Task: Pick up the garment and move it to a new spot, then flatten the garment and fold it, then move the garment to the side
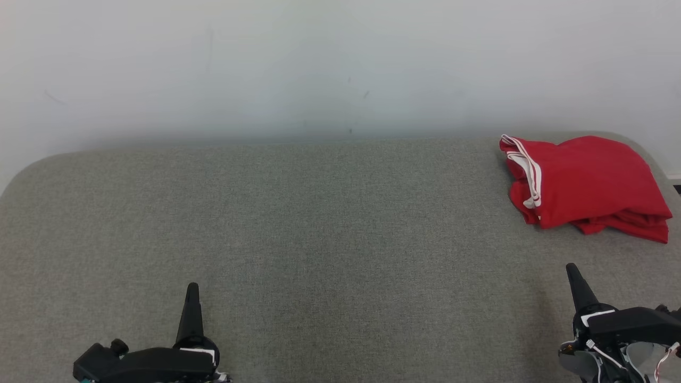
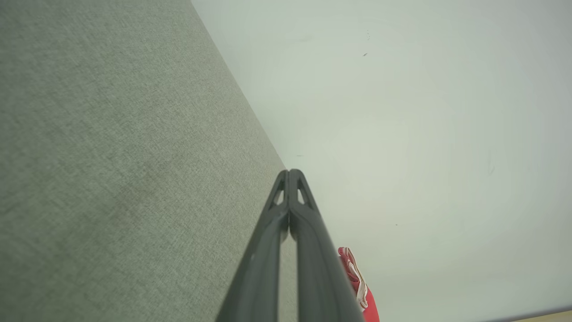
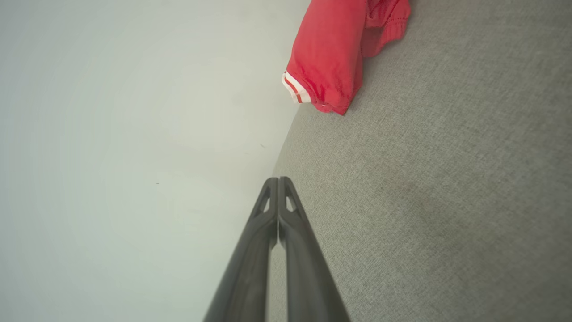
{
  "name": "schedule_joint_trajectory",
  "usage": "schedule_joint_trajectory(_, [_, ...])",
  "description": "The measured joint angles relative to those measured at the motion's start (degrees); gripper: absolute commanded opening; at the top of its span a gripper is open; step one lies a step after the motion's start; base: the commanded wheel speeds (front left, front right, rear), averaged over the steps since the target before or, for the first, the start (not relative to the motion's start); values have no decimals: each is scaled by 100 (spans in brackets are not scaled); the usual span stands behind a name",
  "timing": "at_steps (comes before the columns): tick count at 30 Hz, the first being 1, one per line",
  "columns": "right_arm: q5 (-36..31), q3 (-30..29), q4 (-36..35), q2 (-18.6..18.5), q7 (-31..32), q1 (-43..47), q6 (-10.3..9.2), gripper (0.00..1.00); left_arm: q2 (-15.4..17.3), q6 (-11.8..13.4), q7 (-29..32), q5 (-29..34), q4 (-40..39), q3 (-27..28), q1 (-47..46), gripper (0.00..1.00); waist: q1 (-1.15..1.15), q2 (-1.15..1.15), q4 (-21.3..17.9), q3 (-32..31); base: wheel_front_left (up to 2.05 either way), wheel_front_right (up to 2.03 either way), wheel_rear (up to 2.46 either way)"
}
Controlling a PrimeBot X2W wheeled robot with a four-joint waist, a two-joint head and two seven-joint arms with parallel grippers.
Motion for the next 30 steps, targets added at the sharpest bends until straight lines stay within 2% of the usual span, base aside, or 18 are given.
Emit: schedule_joint_trajectory(30, [1401, -349, 241, -65, 579, -369, -1, 0, 4, -22, 102, -1499, 170, -212, -381, 0, 0, 0, 13, 41, 0, 0, 0])
